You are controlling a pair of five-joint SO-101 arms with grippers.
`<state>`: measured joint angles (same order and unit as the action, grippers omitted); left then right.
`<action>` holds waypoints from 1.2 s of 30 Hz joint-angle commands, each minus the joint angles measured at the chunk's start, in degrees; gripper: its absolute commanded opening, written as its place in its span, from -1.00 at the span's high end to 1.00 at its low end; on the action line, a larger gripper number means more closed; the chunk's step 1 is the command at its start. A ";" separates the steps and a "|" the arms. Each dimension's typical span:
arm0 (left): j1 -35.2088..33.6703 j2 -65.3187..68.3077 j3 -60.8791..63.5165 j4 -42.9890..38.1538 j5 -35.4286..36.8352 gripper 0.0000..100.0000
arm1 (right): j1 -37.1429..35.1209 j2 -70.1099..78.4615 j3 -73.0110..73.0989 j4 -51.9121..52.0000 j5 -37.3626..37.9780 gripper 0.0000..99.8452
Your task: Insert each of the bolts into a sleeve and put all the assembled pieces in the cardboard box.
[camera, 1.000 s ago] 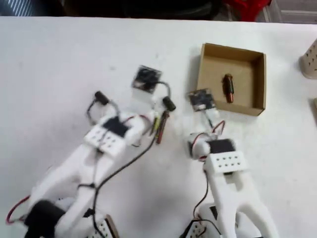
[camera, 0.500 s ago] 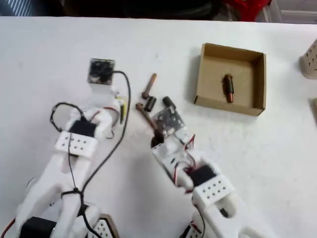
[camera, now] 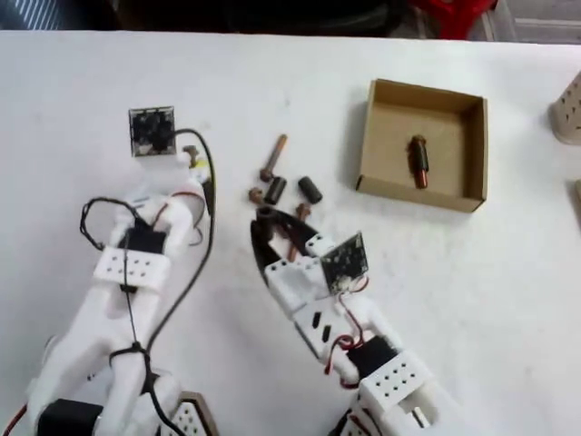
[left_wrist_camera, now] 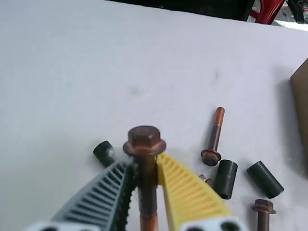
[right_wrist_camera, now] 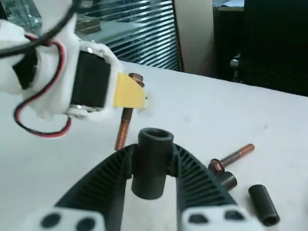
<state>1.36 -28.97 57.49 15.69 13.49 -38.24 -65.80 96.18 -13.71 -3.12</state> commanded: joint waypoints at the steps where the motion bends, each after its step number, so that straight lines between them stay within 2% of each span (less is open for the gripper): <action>1: -0.40 -2.77 1.76 -9.23 0.97 0.96 | -1.10 -1.10 0.44 -3.82 -0.62 0.97; 6: 0.13 -2.86 7.38 -22.68 0.97 0.96 | -0.92 -1.01 0.44 -8.57 -0.70 0.97; 9: 0.04 -2.86 8.44 -26.46 0.97 0.96 | -0.84 -0.75 -2.20 -9.01 -0.62 0.97; 15: -0.31 -2.86 8.09 -26.99 1.05 0.95 | -1.10 7.96 -10.81 -7.34 -0.97 0.97; 23: -1.19 -12.44 8.62 -29.45 1.05 0.95 | -0.84 29.85 -11.87 -28.70 -0.62 0.97; 27: 0.57 -16.48 9.32 -29.71 1.05 0.95 | -0.84 38.90 -11.87 -38.81 -0.62 0.97; 36: 8.22 -20.97 9.49 -28.84 0.70 0.95 | -0.66 46.99 -11.87 -47.25 -0.62 0.97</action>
<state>6.81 -46.99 67.96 -12.18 13.85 -38.77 -19.65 86.95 -58.11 -3.65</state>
